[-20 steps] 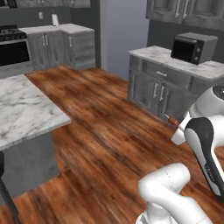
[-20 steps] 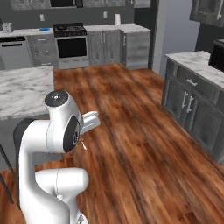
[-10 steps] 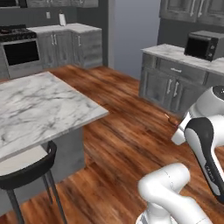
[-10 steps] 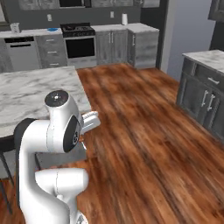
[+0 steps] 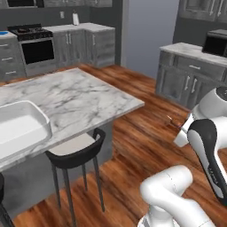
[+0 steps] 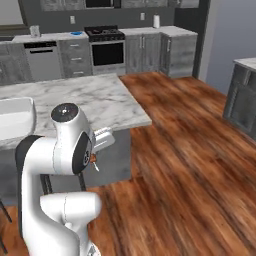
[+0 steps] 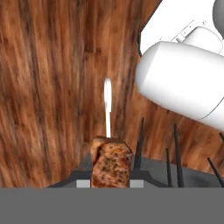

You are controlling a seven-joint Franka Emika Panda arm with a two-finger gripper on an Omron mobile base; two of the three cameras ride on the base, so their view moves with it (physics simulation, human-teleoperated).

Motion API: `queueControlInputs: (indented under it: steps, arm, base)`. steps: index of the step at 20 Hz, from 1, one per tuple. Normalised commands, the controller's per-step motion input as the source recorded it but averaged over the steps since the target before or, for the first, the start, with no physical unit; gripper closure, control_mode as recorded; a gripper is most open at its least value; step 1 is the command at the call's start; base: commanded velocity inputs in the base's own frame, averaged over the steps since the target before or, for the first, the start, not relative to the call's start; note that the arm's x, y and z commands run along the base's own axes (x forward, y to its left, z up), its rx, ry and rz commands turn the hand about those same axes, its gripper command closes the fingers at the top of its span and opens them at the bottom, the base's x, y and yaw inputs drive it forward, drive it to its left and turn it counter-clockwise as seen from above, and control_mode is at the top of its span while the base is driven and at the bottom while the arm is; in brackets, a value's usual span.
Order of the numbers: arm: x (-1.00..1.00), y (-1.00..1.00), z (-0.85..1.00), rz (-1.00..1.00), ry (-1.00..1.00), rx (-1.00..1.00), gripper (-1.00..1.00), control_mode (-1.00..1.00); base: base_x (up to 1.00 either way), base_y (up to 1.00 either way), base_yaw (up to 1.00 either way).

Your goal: Place the cold items (peach and mango) from the fridge in one tupperware on the dining counter. Place the warm items (hot dog and kebab skewer) in the stove area in another tupperware.

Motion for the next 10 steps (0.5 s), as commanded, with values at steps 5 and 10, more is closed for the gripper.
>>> queueControlInputs:
  steps: [5,10]
  arm:
    - [0.00,0.00,0.00,0.00,0.00,0.00,1.00,1.00]
    - [0.00,0.00,0.00,0.00,0.00,0.00,1.00,1.00]
  base:
    - [0.02,1.00,0.00]
    - [0.05,0.93,0.00]
